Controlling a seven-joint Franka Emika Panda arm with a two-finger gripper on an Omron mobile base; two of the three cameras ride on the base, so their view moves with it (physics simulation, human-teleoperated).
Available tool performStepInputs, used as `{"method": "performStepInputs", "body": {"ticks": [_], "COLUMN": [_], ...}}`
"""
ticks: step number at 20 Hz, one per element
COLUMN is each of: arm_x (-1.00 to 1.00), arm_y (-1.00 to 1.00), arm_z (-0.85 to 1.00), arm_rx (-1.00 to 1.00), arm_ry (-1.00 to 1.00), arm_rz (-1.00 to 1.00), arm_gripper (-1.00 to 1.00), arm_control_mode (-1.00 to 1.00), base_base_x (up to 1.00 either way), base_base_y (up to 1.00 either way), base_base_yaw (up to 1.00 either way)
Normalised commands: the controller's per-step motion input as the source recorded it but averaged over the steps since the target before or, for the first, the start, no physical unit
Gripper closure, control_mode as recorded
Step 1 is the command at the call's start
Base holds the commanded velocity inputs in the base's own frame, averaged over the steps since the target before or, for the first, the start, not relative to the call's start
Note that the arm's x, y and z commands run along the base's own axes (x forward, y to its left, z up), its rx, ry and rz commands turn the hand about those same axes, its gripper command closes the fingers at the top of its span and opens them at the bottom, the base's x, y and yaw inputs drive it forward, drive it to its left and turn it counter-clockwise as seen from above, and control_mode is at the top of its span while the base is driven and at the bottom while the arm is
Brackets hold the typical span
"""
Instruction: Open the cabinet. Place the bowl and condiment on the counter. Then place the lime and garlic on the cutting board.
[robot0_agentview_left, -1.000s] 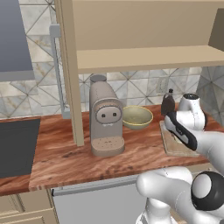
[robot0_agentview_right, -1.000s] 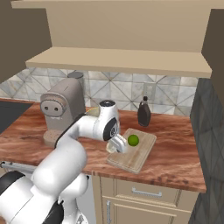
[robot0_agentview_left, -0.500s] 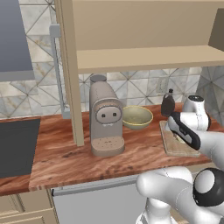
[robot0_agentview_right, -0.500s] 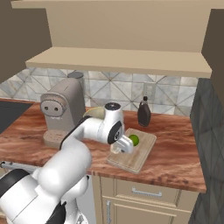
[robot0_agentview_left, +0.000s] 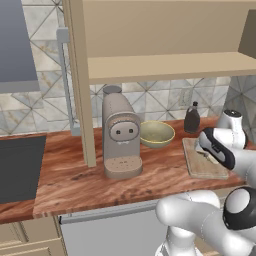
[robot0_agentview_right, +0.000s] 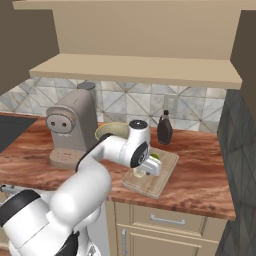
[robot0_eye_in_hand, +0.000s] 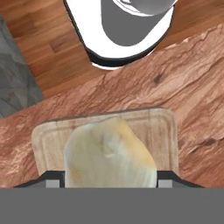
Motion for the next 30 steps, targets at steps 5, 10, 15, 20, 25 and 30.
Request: {"method": "performStepInputs", "body": {"ticks": [5,10,15,20,25,30], "arm_x": [0.15,0.25,0.29,0.22,0.19,0.15], "arm_y": [-0.03,0.0,-0.13,-0.24,-0.09,0.0], "arm_z": [-0.14,-0.22,-0.14,-0.04,-0.1,-0.2], "arm_rx": [0.0,0.0,0.0,0.0,0.0,-0.03], "arm_ry": [0.0,0.0,0.0,0.0,0.0,0.0], "arm_rz": [0.13,0.12,0.11,0.07,0.04,0.02], "arm_gripper": [1.0,1.0,1.0,1.0,1.0,1.0], "arm_control_mode": [-1.0,-1.0,-1.0,-1.0,-1.0,-1.0], "base_base_x": [0.0,0.0,0.0,0.0,0.0,0.0], "base_base_y": [0.0,0.0,0.0,0.0,0.0,0.0], "base_base_yaw": [0.0,0.0,0.0,0.0,0.0,0.0]}}
